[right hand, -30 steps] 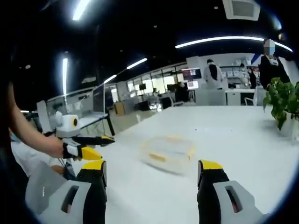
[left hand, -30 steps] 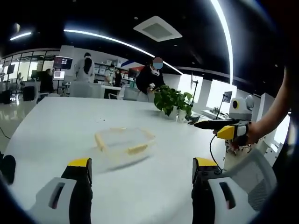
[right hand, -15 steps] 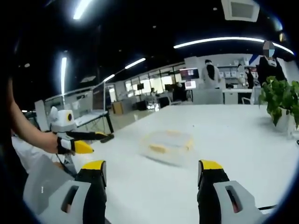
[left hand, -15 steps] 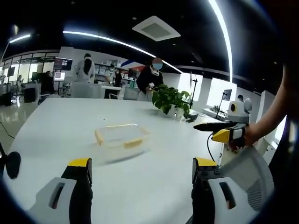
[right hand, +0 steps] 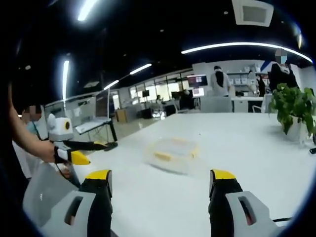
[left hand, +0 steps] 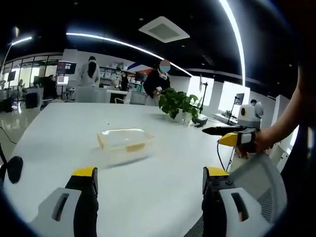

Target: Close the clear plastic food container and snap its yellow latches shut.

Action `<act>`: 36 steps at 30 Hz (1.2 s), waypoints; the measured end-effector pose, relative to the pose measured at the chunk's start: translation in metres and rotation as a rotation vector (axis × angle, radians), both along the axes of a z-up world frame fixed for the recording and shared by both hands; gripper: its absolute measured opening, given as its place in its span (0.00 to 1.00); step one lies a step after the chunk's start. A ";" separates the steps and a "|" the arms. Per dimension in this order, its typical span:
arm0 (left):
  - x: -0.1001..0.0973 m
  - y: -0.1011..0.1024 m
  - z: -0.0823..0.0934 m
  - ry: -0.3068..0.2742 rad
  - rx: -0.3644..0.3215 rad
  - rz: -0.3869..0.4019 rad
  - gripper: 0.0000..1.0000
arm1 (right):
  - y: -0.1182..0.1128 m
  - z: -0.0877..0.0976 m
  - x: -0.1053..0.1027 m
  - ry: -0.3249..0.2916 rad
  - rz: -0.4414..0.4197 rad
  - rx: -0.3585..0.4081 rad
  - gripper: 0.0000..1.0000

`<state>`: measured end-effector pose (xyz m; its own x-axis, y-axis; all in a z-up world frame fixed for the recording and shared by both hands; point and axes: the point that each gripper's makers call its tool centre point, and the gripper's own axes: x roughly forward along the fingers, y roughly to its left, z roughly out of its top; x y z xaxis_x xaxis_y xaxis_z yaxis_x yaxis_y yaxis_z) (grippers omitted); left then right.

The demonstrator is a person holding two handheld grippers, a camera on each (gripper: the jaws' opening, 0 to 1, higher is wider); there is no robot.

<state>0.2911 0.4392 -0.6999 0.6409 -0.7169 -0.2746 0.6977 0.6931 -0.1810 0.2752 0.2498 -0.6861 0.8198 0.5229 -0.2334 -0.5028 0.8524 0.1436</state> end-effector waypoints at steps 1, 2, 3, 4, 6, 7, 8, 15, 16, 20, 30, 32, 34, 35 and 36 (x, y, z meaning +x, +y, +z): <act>0.001 0.002 0.002 -0.012 0.011 0.011 0.86 | 0.000 0.000 0.000 0.001 0.001 0.000 0.80; 0.001 0.003 0.002 -0.018 0.019 0.016 0.86 | 0.001 0.000 0.000 0.000 0.001 0.000 0.80; 0.000 0.004 0.001 -0.019 0.025 0.018 0.86 | 0.001 0.000 0.000 -0.001 0.001 0.000 0.80; -0.001 0.004 0.000 -0.019 0.033 0.020 0.86 | 0.001 -0.001 0.000 -0.001 0.000 -0.004 0.80; -0.004 0.005 -0.001 -0.020 0.045 0.018 0.85 | 0.001 -0.002 0.000 0.000 -0.001 -0.006 0.80; -0.005 0.005 0.000 -0.021 0.045 0.018 0.85 | 0.002 -0.002 0.000 0.001 -0.003 -0.010 0.80; -0.009 0.005 0.001 -0.031 0.045 0.018 0.84 | 0.001 -0.003 0.001 0.000 -0.004 -0.010 0.80; -0.015 0.002 -0.002 -0.049 0.071 0.007 0.83 | 0.000 -0.005 -0.001 0.005 -0.010 -0.009 0.80; -0.014 0.003 -0.002 -0.053 0.066 0.014 0.83 | 0.000 -0.005 -0.001 0.009 -0.011 -0.007 0.79; -0.011 0.007 -0.008 -0.036 0.069 0.035 0.82 | 0.002 -0.005 -0.003 0.005 -0.003 0.001 0.79; -0.013 0.004 -0.016 -0.023 0.093 0.037 0.88 | 0.006 -0.008 -0.006 0.015 0.014 0.017 0.80; -0.013 0.004 -0.019 -0.022 0.106 0.031 0.88 | 0.005 -0.010 -0.006 0.025 0.012 0.012 0.80; -0.014 0.004 -0.021 -0.019 0.115 0.026 0.90 | 0.006 -0.010 -0.006 0.025 0.013 0.011 0.80; -0.013 0.005 -0.022 -0.026 0.137 0.027 0.91 | 0.007 -0.010 -0.006 0.025 0.015 0.006 0.80; -0.012 0.006 -0.022 -0.030 0.142 0.028 0.91 | 0.007 -0.011 -0.006 0.025 0.017 0.003 0.80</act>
